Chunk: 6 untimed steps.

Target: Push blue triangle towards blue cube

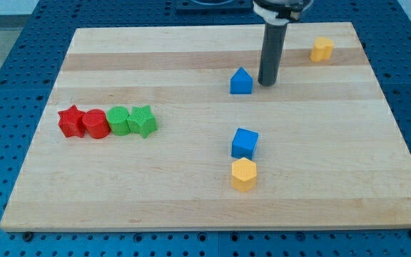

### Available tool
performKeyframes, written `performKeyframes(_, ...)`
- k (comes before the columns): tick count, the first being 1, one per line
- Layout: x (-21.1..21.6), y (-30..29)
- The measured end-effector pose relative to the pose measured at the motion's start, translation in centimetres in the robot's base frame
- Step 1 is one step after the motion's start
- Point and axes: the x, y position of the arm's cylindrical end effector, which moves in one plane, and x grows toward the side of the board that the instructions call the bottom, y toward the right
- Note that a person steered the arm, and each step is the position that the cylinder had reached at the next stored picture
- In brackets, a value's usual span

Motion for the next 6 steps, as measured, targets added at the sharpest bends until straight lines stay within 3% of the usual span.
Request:
performKeyframes(2,-5.4,-5.1)
performKeyframes(3,-6.0,-7.2)
performKeyframes(6,-2.7,-6.8)
